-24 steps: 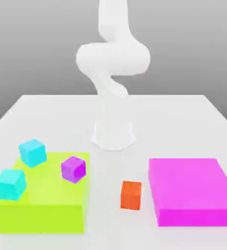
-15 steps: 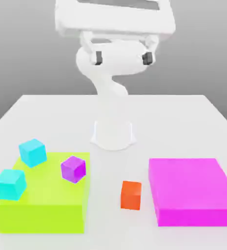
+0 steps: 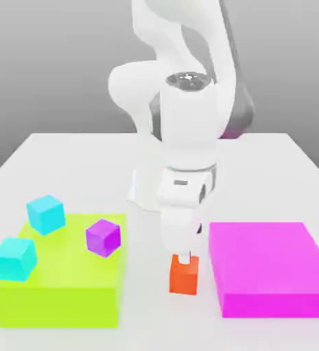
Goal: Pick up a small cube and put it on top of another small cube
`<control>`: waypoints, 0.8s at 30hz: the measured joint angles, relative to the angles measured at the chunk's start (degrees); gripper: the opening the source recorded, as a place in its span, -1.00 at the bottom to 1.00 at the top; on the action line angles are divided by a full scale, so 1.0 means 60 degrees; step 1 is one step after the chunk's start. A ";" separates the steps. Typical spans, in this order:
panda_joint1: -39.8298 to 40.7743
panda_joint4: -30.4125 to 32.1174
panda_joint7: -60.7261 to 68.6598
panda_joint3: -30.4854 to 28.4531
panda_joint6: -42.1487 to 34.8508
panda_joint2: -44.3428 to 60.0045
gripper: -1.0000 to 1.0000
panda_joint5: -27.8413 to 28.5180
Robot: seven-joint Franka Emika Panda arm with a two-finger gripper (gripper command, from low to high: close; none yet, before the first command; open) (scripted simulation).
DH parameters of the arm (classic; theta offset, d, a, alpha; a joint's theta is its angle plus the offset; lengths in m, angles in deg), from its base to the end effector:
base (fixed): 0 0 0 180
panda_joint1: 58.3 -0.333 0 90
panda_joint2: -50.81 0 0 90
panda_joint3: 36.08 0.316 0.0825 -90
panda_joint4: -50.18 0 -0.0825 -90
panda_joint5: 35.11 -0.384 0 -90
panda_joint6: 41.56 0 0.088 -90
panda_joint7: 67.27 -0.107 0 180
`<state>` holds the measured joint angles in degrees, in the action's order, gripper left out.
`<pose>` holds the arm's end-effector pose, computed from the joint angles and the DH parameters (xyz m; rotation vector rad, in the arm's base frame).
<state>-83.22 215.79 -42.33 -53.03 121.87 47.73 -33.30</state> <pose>0.3448 0.0522 0.2051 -2.9947 -0.9344 -0.0226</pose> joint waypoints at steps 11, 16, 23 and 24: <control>0.0215 -0.0301 0.1448 0.0615 0.1221 0.1551 0.00 -0.1576; 0.0960 -0.0392 0.2063 0.1599 0.1864 0.2337 0.00 -0.2451; 0.1537 -0.0401 0.2158 0.2252 0.2243 0.2810 -1.00 -0.2640; 0.1538 -0.0401 0.2157 0.2251 0.2233 0.2810 -1.00 -0.2639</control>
<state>-73.99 213.39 -29.39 -39.52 135.27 64.59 -49.14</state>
